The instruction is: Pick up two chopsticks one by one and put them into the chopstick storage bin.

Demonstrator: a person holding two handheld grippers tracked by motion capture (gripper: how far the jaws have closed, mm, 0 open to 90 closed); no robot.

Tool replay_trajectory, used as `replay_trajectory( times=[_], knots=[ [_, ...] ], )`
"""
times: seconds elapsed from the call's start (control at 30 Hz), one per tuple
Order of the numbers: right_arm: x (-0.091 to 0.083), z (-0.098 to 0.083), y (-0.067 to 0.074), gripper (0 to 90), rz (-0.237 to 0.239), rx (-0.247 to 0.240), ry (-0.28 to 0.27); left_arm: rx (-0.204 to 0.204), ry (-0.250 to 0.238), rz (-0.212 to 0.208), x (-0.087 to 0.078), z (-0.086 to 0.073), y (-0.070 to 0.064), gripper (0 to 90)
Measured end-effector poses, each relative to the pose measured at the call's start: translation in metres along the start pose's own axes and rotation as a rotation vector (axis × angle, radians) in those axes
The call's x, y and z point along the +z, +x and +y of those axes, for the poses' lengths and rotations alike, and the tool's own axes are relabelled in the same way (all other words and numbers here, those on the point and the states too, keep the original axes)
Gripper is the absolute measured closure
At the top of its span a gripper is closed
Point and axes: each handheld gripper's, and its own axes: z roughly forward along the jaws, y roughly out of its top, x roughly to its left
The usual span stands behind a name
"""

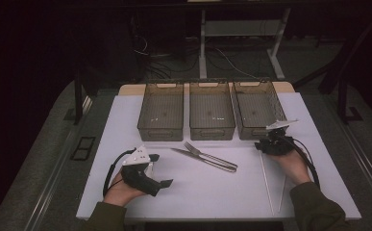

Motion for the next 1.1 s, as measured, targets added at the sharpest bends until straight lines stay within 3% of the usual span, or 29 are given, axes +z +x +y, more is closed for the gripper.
replay_trajectory(
  times=[0.1, 0.23, 0.5, 0.53, 0.63, 0.87, 1.1],
  knots=[
    [-0.017, -0.001, -0.008, 67.6, 0.006, 0.024, -0.051, -0.002, 0.003, 0.000, 0.000, 0.000, 0.000, 0.0],
    [-0.034, -0.011, -0.022, 66.0, -0.028, 0.047, -0.070, -0.002, -0.002, 0.001, 0.000, 0.000, 0.000, 0.0],
    [-0.054, -0.032, -0.051, 63.6, -0.114, 0.114, -0.050, -0.004, -0.006, 0.005, -0.002, -0.001, 0.001, 0.0],
    [-0.057, -0.037, -0.060, 63.5, -0.140, 0.136, -0.040, -0.005, -0.007, 0.004, -0.002, -0.001, 0.001, 0.0],
    [-0.057, -0.041, -0.066, 63.4, -0.153, 0.152, -0.030, -0.004, -0.007, 0.004, -0.002, -0.001, 0.001, 0.0],
    [-0.038, -0.041, -0.077, 64.6, -0.162, 0.200, 0.003, -0.011, -0.010, 0.003, 0.000, -0.002, 0.000, 0.0],
    [-0.033, -0.040, -0.076, 69.7, -0.159, 0.194, 0.020, -0.006, -0.011, 0.001, 0.000, -0.002, 0.000, 0.0]
  ],
)
